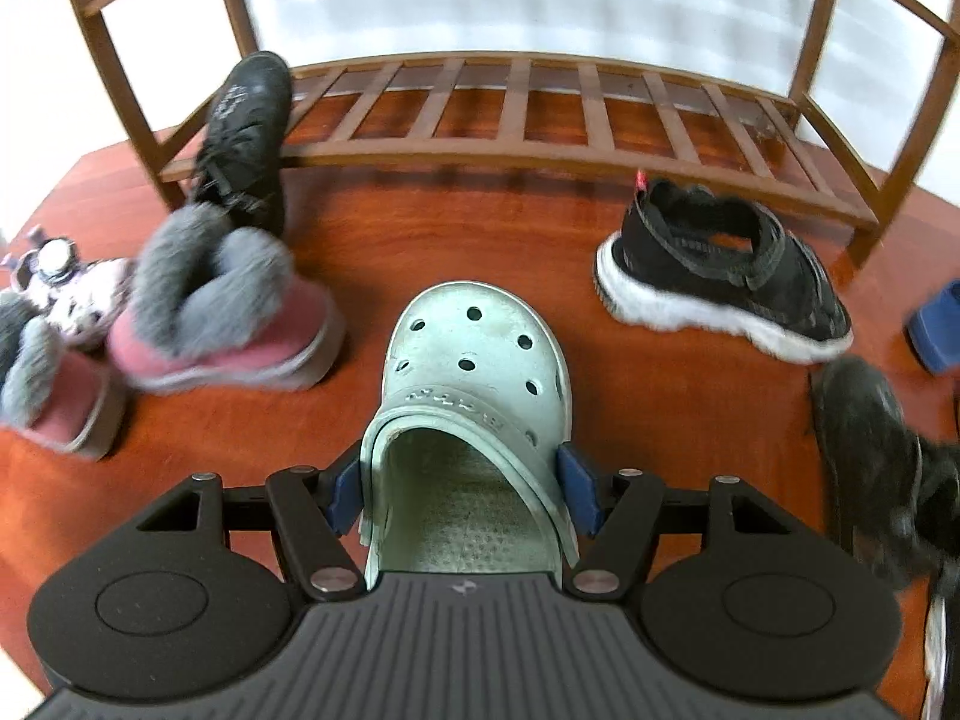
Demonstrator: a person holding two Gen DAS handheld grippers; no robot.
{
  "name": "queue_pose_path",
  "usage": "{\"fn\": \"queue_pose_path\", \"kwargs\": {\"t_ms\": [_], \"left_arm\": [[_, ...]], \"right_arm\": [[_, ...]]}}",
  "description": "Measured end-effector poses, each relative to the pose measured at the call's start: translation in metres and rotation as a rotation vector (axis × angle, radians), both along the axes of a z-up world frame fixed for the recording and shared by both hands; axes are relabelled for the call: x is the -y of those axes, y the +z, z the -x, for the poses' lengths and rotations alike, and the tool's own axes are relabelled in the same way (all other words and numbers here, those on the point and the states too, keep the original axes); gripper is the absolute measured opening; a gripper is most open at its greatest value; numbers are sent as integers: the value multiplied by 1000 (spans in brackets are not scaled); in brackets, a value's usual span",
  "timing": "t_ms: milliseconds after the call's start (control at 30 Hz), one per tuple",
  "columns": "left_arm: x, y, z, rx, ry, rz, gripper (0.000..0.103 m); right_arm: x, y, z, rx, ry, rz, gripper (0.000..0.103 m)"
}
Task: Organize scattered shoes
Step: 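Set the clog beside the blue slipper with the right tool while the left tool grasps the pink fur slipper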
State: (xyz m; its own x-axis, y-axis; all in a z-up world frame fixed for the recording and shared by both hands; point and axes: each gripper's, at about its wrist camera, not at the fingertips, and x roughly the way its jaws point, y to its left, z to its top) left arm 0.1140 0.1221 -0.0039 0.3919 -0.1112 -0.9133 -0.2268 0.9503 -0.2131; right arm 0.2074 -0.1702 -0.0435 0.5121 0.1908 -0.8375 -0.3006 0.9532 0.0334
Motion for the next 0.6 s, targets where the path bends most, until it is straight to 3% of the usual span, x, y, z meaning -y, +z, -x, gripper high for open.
{"fn": "queue_pose_path", "kwargs": {"t_ms": [233,600], "left_arm": [[2,-1,-5,14,-30,-14,89],[-12,-3,-13,16,40,-28,89]], "right_arm": [[-1,-10,43,-29,-12,17,71],[-5,-29,106,-74,-29,58,73]]}}
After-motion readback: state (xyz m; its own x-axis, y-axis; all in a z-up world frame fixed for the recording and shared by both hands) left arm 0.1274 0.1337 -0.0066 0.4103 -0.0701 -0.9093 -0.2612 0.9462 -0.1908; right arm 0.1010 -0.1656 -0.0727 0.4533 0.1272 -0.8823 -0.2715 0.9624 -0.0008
